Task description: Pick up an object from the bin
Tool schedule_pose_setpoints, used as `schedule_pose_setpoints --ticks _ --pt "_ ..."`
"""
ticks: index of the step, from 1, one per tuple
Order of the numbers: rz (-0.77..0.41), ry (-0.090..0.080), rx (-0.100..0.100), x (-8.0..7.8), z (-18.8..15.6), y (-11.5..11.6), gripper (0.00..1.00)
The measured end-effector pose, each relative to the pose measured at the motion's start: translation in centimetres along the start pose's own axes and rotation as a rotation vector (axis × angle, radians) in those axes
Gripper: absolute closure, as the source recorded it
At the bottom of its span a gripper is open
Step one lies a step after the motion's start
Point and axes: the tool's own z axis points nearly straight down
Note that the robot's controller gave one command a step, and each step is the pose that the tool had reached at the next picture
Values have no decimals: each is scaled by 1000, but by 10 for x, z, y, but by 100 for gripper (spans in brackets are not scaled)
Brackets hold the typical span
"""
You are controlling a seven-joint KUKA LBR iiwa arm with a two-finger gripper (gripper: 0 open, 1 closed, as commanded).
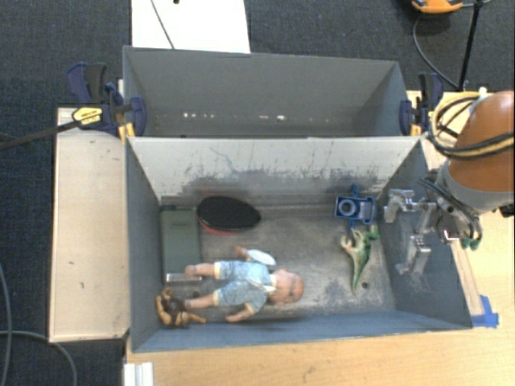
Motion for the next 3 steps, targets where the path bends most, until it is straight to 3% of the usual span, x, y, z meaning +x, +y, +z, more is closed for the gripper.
schedule_pose_setpoints --ticks 1,2,3 --pt "-5 -8 2 -2 -5 0 0" --pt "-237 -16 6 -17 35 3 0" --pt "-439 -6 1 -21 75 5 0"
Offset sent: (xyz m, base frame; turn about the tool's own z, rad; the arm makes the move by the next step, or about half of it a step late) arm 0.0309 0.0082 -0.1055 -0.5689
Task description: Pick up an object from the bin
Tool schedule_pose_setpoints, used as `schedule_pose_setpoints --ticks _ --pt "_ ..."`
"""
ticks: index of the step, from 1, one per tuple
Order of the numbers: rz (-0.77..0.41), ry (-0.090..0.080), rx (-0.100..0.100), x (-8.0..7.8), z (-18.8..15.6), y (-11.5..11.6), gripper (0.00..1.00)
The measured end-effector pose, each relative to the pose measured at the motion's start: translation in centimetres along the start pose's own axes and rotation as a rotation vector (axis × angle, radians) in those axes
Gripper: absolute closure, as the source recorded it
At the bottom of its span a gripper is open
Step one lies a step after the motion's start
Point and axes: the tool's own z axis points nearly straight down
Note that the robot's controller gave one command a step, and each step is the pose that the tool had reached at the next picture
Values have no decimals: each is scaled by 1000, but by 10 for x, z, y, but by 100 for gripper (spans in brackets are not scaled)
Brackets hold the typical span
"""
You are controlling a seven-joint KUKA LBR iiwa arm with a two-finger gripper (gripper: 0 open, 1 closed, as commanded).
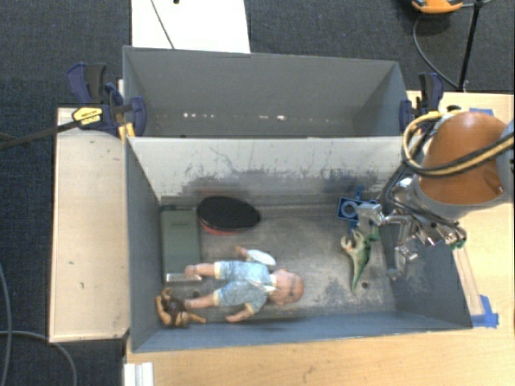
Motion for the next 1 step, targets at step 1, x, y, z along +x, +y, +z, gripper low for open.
schedule_pose_setpoints --ticks 1 --pt "-193 -2 2 -17 -22 12 0"
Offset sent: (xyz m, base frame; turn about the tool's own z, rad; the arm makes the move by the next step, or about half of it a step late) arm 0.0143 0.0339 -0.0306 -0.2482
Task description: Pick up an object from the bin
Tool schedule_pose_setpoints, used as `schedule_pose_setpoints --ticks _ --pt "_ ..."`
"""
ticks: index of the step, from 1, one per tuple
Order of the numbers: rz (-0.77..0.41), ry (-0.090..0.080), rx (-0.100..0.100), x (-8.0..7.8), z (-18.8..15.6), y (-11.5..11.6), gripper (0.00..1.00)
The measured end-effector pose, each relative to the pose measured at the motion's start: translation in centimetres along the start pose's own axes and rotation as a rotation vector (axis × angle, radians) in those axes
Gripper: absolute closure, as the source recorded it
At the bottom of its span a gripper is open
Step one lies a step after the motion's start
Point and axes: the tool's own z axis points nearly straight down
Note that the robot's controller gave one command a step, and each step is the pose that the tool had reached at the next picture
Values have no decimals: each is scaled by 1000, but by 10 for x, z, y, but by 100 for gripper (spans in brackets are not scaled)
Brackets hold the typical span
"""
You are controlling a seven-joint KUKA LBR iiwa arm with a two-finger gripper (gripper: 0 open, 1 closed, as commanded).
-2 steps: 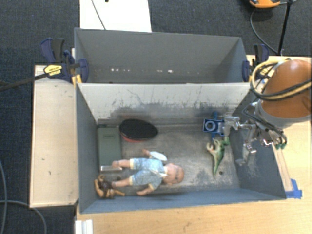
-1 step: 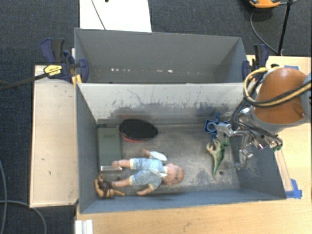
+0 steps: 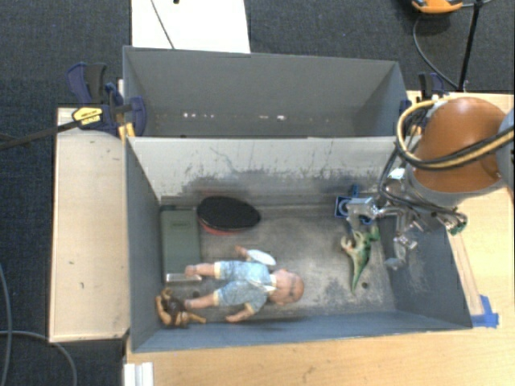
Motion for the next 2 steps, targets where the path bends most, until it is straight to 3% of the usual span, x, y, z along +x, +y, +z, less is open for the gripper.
schedule_pose_setpoints --ticks 1,2 --pt "-53 2 -3 -13 54 11 0" --pt "-325 2 -5 -14 52 3 100"
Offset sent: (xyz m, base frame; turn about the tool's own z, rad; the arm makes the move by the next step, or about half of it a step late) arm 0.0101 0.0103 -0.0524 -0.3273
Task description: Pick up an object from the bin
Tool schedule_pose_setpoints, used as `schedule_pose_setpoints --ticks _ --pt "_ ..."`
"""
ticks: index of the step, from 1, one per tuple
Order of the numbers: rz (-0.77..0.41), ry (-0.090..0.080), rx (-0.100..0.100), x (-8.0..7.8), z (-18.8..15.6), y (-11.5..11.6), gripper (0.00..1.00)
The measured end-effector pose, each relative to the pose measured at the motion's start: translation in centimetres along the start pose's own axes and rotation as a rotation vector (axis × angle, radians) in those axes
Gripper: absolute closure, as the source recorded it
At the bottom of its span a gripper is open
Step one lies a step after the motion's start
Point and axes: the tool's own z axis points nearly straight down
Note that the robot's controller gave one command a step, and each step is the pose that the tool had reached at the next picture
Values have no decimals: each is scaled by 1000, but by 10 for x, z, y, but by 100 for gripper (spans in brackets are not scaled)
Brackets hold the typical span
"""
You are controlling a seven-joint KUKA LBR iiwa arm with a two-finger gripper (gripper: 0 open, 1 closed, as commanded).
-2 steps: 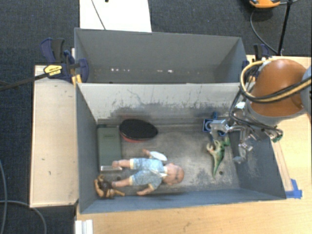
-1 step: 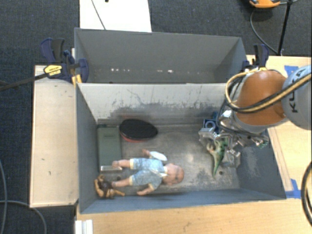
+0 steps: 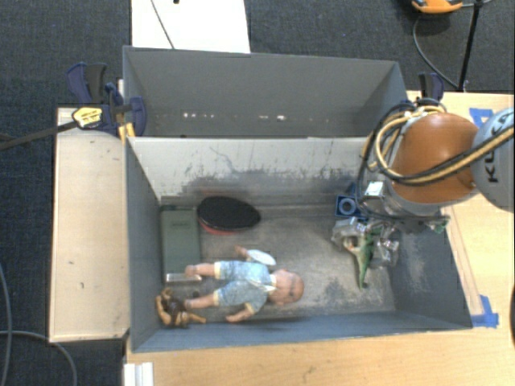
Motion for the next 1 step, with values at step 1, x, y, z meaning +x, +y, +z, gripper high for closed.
schedule_pose_setpoints --ticks 1 --pt "0 0 0 0 0 0 100"
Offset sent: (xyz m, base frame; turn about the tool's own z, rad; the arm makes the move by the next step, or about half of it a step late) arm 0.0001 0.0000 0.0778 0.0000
